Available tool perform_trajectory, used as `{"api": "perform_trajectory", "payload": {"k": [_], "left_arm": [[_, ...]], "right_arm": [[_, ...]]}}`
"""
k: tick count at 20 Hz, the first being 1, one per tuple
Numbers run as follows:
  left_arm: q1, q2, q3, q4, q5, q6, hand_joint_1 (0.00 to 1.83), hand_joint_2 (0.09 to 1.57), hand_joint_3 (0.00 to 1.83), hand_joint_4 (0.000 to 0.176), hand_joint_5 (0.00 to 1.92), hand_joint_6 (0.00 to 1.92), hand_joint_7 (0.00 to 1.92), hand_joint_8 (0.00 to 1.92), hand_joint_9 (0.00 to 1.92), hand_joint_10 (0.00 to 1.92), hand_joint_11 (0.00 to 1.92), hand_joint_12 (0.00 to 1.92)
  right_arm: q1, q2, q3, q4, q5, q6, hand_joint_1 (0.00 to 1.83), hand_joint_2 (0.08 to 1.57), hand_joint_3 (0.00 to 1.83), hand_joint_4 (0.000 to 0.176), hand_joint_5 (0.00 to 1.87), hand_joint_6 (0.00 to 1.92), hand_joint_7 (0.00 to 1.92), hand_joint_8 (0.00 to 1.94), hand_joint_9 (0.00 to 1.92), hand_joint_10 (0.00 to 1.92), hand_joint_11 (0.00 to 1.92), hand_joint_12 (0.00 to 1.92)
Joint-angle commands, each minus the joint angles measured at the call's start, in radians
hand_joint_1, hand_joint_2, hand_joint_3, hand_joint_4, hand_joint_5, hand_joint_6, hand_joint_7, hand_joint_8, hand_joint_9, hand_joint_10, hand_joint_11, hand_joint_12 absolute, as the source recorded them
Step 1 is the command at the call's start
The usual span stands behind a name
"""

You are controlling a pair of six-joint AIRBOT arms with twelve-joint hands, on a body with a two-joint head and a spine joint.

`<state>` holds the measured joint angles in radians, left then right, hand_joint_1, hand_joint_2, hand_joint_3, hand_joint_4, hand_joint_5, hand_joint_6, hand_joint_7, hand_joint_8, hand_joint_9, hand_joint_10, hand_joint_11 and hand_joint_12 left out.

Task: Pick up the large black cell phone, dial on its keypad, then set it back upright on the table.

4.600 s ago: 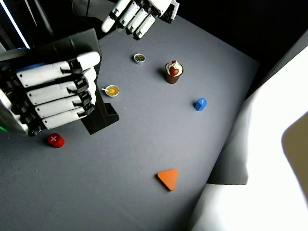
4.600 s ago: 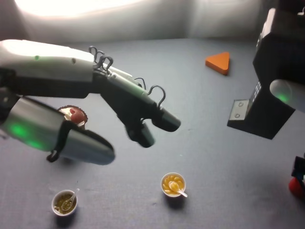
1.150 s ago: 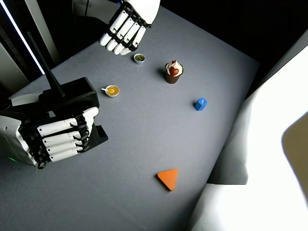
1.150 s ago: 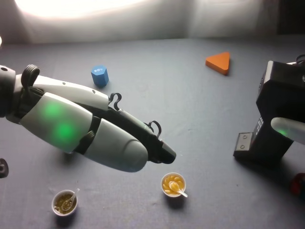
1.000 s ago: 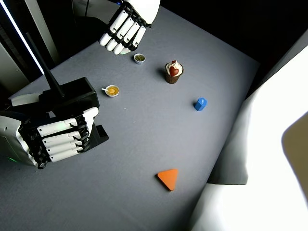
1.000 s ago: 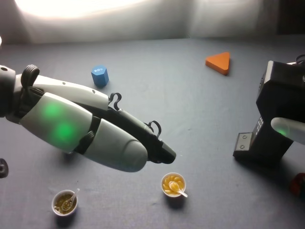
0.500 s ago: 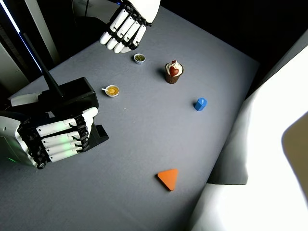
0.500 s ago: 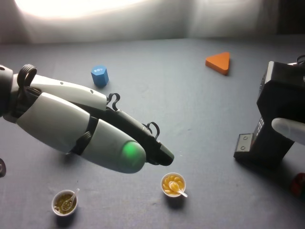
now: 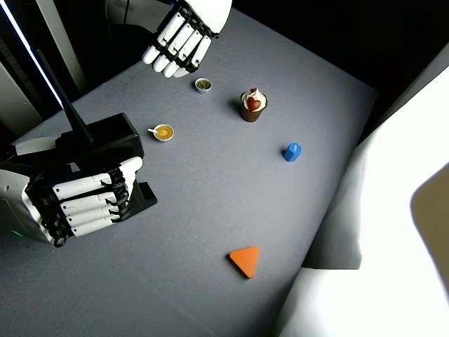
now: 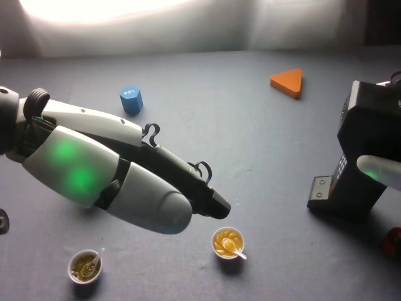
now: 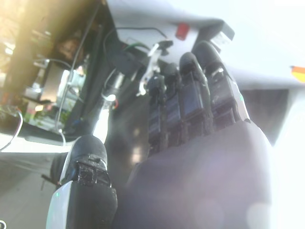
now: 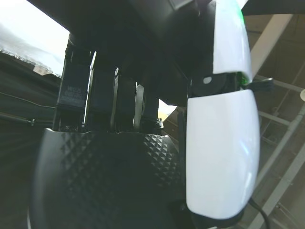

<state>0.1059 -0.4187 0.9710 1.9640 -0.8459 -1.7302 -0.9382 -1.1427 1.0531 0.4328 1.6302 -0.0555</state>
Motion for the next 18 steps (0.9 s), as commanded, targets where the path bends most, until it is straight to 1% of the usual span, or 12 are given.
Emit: {"api": "perform_trajectory", "payload": {"k": [1,2,3,4,5,6,8,9,10,11,12,18], "left_arm": [[-0.024,0.009,-0.004,-0.073,0.001,-0.009,0.10,1.21,0.00,0.000,0.31,0.00,0.29,0.00,0.25,0.00,0.00,0.78],[-0.024,0.009,-0.004,-0.073,0.002,-0.010,0.10,1.21,0.00,0.000,0.31,0.00,0.29,0.00,0.25,0.00,0.00,0.78],[-0.025,0.009,-0.004,-0.073,0.003,-0.010,0.12,1.21,0.00,0.000,0.33,0.00,0.31,0.00,0.28,0.01,0.00,0.87],[-0.027,0.009,-0.004,-0.073,0.004,-0.010,0.12,1.21,0.00,0.000,0.33,0.00,0.31,0.00,0.28,0.01,0.00,0.87],[-0.028,0.009,-0.004,-0.073,0.005,-0.011,0.12,1.21,0.00,0.000,0.34,0.00,0.32,0.01,0.29,0.01,0.00,0.88],[-0.029,0.009,-0.004,-0.073,0.005,-0.012,0.10,1.21,0.00,0.000,0.34,0.00,0.31,0.00,0.28,0.00,0.00,0.85],[-0.029,0.008,-0.004,-0.072,0.005,-0.012,0.08,1.22,0.00,0.000,0.32,0.00,0.29,0.00,0.26,0.00,0.00,0.81],[-0.029,0.008,-0.004,-0.072,0.005,-0.012,0.08,1.22,0.00,0.000,0.32,0.00,0.29,0.00,0.26,0.00,0.00,0.81],[-0.029,0.008,-0.004,-0.072,0.005,-0.013,0.07,1.22,0.00,0.000,0.32,0.00,0.28,0.00,0.25,0.00,0.00,0.79],[-0.029,0.008,-0.004,-0.072,0.005,-0.013,0.08,1.22,0.00,0.000,0.32,0.00,0.29,0.00,0.25,0.00,0.00,0.80],[-0.030,0.008,-0.004,-0.072,0.005,-0.013,0.08,1.22,0.00,0.000,0.32,0.00,0.29,0.00,0.26,0.01,0.00,0.84],[-0.037,0.010,-0.004,-0.067,0.008,-0.018,0.10,1.22,0.00,0.000,0.34,0.00,0.30,0.00,0.26,0.00,0.00,0.80]], "right_arm": [[0.000,0.005,0.002,-0.021,0.133,0.019,1.34,1.21,0.01,0.000,0.75,1.27,0.71,1.29,0.78,1.47,0.52,1.40],[0.000,0.005,0.002,-0.021,0.133,0.019,1.34,1.21,0.01,0.000,0.75,1.27,0.71,1.29,0.78,1.47,0.52,1.40],[0.000,0.005,0.002,-0.021,0.133,0.019,1.20,1.21,0.00,0.002,0.79,1.26,0.77,1.30,0.73,1.06,0.57,1.35],[0.000,0.005,0.002,-0.021,0.133,0.019,1.20,1.21,0.00,0.002,0.79,1.26,0.77,1.30,0.73,1.06,0.57,1.35],[0.000,0.005,0.002,-0.021,0.133,0.019,1.13,1.21,0.00,0.000,0.78,1.27,0.70,0.72,0.71,0.85,0.57,1.30],[0.000,0.005,0.002,-0.021,0.133,0.019,1.12,1.21,0.00,0.000,0.79,1.25,0.73,0.37,0.71,0.71,0.54,1.29],[0.000,0.005,0.002,-0.021,0.133,0.019,1.12,1.18,0.00,0.000,0.84,1.19,0.80,0.04,0.74,0.49,0.53,1.28],[0.000,0.006,0.002,-0.021,0.133,0.019,1.12,1.18,0.00,0.000,0.84,1.19,0.80,0.04,0.74,0.49,0.53,1.28],[0.000,0.006,0.002,-0.021,0.133,0.019,1.09,1.10,0.00,0.000,0.73,0.56,0.80,0.02,0.73,0.43,0.51,1.26],[0.000,0.006,0.002,-0.021,0.133,0.019,1.08,1.06,0.00,0.000,0.75,0.23,0.80,0.01,0.74,0.37,0.51,1.24],[0.000,0.006,0.002,-0.021,0.133,0.019,1.04,1.04,0.00,0.000,0.72,0.10,0.74,0.00,0.70,0.30,0.44,1.27],[0.000,0.006,0.002,-0.021,0.133,0.019,0.82,1.05,0.00,0.000,0.55,0.00,0.59,0.00,0.56,0.04,0.24,1.21]]}}
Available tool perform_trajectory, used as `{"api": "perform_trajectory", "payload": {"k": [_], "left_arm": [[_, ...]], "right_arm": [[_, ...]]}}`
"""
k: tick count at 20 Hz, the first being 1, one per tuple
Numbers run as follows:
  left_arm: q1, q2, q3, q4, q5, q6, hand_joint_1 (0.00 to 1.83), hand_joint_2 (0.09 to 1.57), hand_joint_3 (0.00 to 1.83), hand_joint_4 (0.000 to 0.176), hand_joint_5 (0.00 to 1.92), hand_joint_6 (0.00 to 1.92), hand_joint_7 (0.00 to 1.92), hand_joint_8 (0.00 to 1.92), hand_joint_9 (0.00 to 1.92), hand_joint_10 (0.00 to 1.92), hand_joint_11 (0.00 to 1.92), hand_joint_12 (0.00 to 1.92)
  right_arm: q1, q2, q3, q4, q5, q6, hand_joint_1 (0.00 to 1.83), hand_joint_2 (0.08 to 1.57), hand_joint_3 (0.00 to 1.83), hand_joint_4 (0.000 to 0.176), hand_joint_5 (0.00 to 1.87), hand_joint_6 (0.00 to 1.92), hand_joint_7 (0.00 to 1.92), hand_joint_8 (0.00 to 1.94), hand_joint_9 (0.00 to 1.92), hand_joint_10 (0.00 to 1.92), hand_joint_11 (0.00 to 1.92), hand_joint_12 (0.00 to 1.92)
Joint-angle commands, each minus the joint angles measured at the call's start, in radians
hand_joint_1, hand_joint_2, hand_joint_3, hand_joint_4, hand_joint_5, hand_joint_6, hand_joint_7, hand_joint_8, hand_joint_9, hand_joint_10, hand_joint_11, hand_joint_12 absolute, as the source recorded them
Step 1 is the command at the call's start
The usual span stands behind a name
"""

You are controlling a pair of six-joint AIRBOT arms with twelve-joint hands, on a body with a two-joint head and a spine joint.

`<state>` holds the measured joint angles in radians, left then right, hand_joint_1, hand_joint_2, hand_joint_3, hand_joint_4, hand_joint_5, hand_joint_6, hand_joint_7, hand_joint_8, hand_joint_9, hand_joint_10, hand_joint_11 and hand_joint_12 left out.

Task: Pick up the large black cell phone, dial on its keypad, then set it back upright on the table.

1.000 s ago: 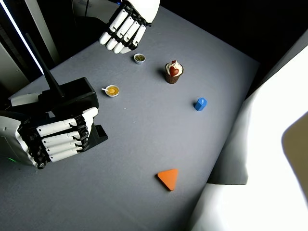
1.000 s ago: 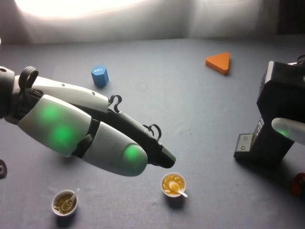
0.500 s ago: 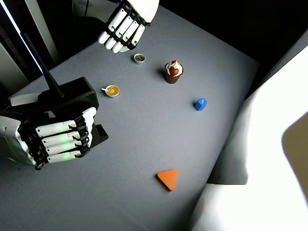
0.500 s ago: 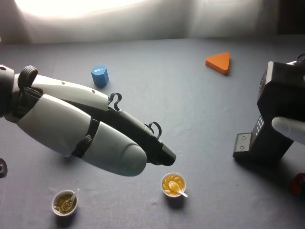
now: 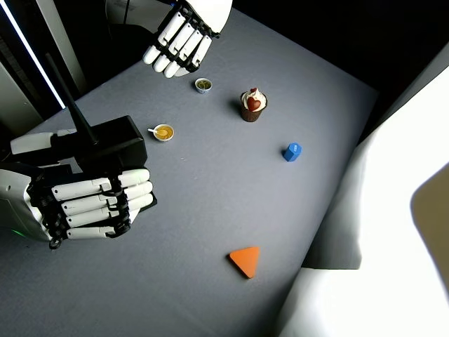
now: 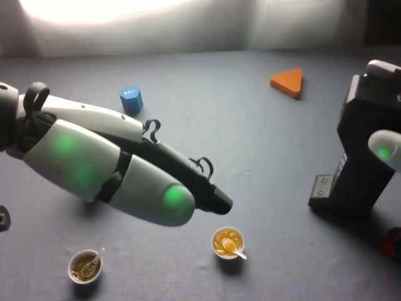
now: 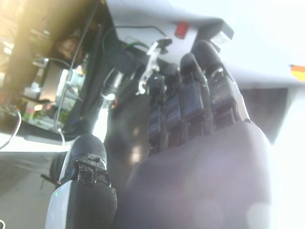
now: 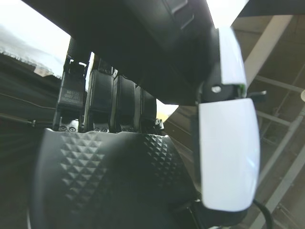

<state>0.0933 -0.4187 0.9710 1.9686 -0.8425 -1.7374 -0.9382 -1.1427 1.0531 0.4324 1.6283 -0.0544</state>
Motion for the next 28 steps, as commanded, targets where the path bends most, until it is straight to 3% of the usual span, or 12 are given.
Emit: {"api": "perform_trajectory", "payload": {"k": [1,4,5,7,8,9,10,11,13,20,24,28], "left_arm": [[-0.024,0.010,-0.004,-0.072,0.005,-0.011,0.10,1.22,0.00,0.000,0.34,0.00,0.31,0.00,0.27,0.00,0.00,0.82],[-0.024,0.010,-0.004,-0.071,0.007,-0.013,0.10,1.22,0.00,0.000,0.33,0.00,0.30,0.00,0.27,0.00,0.00,0.84],[-0.025,0.010,-0.004,-0.071,0.008,-0.013,0.12,1.21,0.00,0.000,0.33,0.00,0.29,0.00,0.26,0.00,0.00,0.84],[-0.025,0.010,-0.004,-0.071,0.007,-0.014,0.13,1.22,0.00,0.000,0.34,0.00,0.29,0.00,0.26,0.00,0.00,0.84],[-0.025,0.010,-0.004,-0.070,0.006,-0.014,0.12,1.22,0.00,0.000,0.33,0.00,0.28,0.00,0.26,0.00,0.00,0.78],[-0.025,0.010,-0.004,-0.069,0.005,-0.014,0.12,1.22,0.00,0.000,0.33,0.00,0.28,0.00,0.26,0.00,0.00,0.78],[-0.025,0.010,-0.004,-0.069,0.005,-0.013,0.11,1.22,0.00,0.000,0.32,0.00,0.28,0.00,0.25,0.00,0.00,0.76],[-0.025,0.011,-0.004,-0.069,0.005,-0.014,0.11,1.22,0.00,0.000,0.31,0.00,0.29,0.00,0.26,0.00,0.00,0.79],[-0.026,0.011,-0.004,-0.069,0.004,-0.015,0.09,1.23,0.00,0.000,0.30,0.00,0.26,0.00,0.23,0.00,0.00,0.73],[-0.029,0.011,-0.003,-0.068,0.008,-0.021,0.08,1.23,0.00,0.000,0.31,0.00,0.29,0.00,0.27,0.00,0.00,0.81],[-0.030,0.011,-0.004,-0.049,0.000,-0.018,0.08,1.23,0.00,0.000,0.32,0.00,0.29,0.00,0.28,0.00,0.00,0.83],[-0.041,0.007,-0.004,-0.046,0.026,-0.038,0.12,1.22,0.00,0.000,0.32,0.00,0.30,0.00,0.26,0.00,0.00,0.81]], "right_arm": [[0.000,0.006,0.002,-0.021,0.135,0.017,0.80,1.05,0.00,0.000,0.54,0.00,0.57,0.00,0.54,0.03,0.22,1.21],[-0.001,0.005,0.001,-0.021,0.135,0.017,0.71,1.04,0.00,0.000,0.51,0.00,0.50,0.00,0.47,0.00,0.17,1.19],[-0.001,0.005,0.001,-0.021,0.135,0.017,0.54,1.04,0.00,0.000,0.38,0.00,0.35,0.00,0.32,0.00,0.02,1.14],[-0.001,0.005,0.001,-0.021,0.135,0.017,0.50,1.04,0.00,0.000,0.34,0.00,0.30,0.00,0.27,0.00,0.00,1.06],[-0.001,0.005,0.001,-0.021,0.135,0.017,0.22,0.99,0.00,0.002,0.11,0.01,0.09,0.01,0.06,0.01,0.00,0.39],[-0.001,0.005,0.001,-0.021,0.135,0.017,0.22,0.99,0.00,0.002,0.11,0.01,0.09,0.01,0.06,0.01,0.00,0.39],[-0.001,0.005,0.001,-0.021,0.135,0.017,0.14,0.96,0.00,0.019,0.03,0.00,0.02,0.00,0.01,0.00,0.00,0.08],[-0.001,0.006,0.001,-0.021,0.135,0.017,0.04,0.86,0.00,0.056,0.00,0.00,0.00,0.00,0.00,0.00,0.00,0.00],[-0.001,0.008,0.001,-0.021,0.135,0.017,0.00,0.82,0.00,0.080,0.00,0.00,0.00,0.00,0.00,0.00,0.00,0.00],[-0.001,0.061,-0.031,-0.022,0.135,0.017,0.00,0.85,0.00,0.065,0.00,0.00,0.00,0.00,0.00,0.00,0.00,0.00],[0.005,0.110,-0.061,-0.033,0.135,0.017,0.04,0.87,0.00,0.084,0.00,0.00,0.00,0.00,0.00,0.00,0.00,0.00],[0.023,0.185,-0.104,-0.068,0.135,0.017,0.00,0.89,0.01,0.072,0.00,0.00,0.00,0.00,0.00,0.00,0.00,0.00]]}}
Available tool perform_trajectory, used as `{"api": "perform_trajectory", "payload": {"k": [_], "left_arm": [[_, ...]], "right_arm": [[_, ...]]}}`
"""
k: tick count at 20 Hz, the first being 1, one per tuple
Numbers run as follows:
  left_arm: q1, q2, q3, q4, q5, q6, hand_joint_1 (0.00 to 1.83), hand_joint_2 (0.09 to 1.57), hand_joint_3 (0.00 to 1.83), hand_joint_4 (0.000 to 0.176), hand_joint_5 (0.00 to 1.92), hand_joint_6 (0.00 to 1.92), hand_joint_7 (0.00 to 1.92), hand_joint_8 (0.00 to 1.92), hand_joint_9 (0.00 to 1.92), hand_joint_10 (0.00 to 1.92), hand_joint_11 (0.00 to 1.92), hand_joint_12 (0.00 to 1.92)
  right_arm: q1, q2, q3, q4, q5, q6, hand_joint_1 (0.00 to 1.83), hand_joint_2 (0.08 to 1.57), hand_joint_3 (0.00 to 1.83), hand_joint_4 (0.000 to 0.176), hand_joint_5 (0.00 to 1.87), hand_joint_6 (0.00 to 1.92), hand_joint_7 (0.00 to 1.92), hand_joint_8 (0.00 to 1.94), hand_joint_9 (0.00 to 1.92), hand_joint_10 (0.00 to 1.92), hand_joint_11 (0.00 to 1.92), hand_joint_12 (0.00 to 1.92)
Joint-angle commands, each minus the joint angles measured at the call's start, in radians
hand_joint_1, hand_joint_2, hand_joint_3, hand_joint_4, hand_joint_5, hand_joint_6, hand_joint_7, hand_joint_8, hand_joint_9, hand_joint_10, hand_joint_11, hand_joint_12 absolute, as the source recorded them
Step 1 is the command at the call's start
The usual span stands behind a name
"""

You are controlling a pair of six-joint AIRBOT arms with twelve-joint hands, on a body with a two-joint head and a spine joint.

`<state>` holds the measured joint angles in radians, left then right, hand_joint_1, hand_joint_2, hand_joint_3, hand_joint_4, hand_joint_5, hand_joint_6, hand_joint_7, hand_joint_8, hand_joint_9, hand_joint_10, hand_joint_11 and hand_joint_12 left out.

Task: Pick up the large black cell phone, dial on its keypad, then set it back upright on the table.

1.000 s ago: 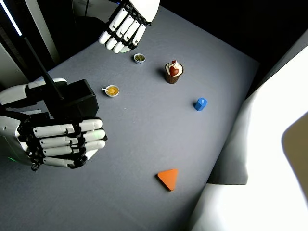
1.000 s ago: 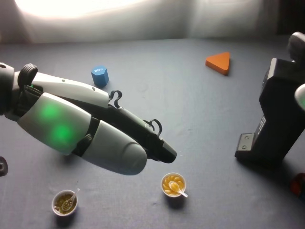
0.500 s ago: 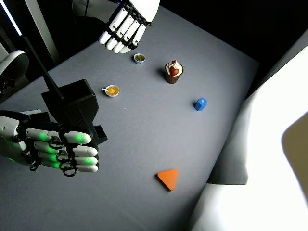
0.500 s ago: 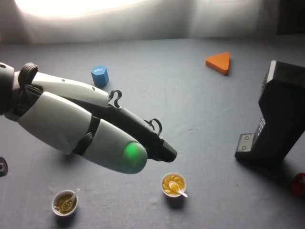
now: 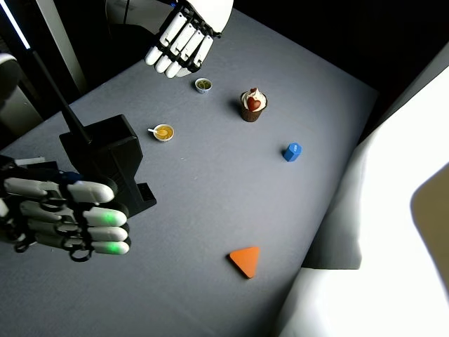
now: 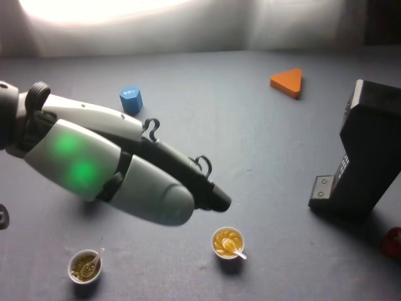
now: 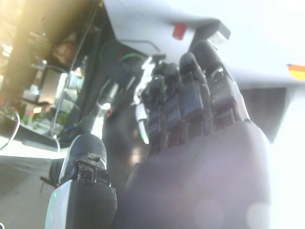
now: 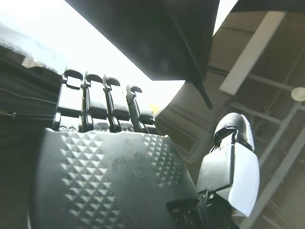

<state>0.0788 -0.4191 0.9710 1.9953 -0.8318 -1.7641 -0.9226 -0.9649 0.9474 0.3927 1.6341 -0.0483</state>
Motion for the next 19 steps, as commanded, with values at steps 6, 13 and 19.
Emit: {"api": "perform_trajectory", "payload": {"k": [6,13,19], "left_arm": [[-0.030,0.007,-0.004,-0.072,0.016,-0.020,0.06,1.23,0.00,0.000,0.30,0.00,0.30,0.00,0.27,0.00,0.00,0.87],[-0.030,0.007,0.000,-0.055,0.010,-0.024,0.00,1.24,0.00,0.000,0.29,0.00,0.29,0.01,0.25,0.01,0.00,0.63],[-0.036,0.008,0.001,-0.063,0.010,-0.031,0.00,1.23,0.00,0.000,0.28,0.00,0.29,0.00,0.25,0.01,0.00,0.61]], "right_arm": [[0.026,0.135,-0.059,-0.116,0.129,0.011,0.01,0.90,0.01,0.070,0.00,0.00,0.00,0.00,0.00,0.00,0.00,0.00],[0.039,0.303,-0.113,-0.189,0.129,-0.025,0.03,0.91,0.01,0.071,0.00,0.00,0.00,0.00,0.00,0.00,0.00,0.00],[0.032,0.405,-0.102,-0.247,0.129,-0.124,0.05,0.91,0.01,0.064,0.00,0.00,0.00,0.00,0.00,0.00,0.00,0.00]]}}
